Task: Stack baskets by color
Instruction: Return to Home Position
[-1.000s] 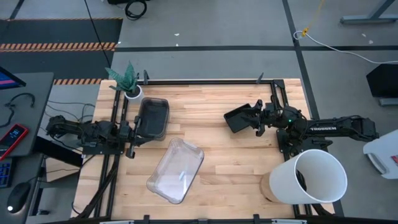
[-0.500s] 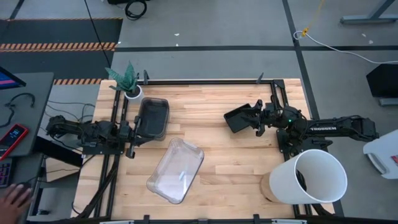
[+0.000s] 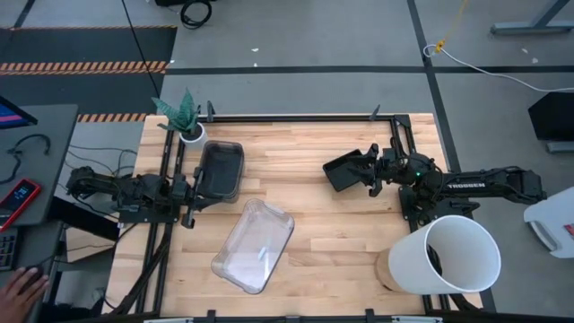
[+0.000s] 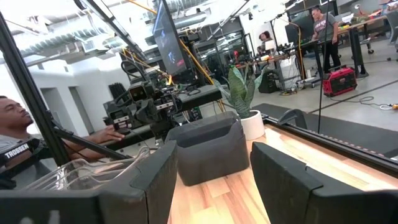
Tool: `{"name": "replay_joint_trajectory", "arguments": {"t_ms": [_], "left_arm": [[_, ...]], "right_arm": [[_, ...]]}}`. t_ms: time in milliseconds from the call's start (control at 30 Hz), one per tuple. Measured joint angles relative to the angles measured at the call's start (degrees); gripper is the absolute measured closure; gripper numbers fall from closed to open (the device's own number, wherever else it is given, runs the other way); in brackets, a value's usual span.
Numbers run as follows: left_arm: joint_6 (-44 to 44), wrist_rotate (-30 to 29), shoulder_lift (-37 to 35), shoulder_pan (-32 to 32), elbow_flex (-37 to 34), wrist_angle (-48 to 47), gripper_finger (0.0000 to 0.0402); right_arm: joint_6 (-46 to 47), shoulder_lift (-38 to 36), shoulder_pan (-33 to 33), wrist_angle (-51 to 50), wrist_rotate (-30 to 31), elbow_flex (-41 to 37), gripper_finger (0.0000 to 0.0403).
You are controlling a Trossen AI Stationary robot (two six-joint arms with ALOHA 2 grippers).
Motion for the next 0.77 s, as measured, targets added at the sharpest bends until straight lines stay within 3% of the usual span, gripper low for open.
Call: {"name": "replay_joint_trajectory", "arguments": {"t_ms": [767], "left_arm": [[0.0,0.0,0.0,0.0,0.0,0.0,0.0376]], "right_arm": [[0.0,0.0,0.0,0.0,0.0,0.0,0.0194]]}}
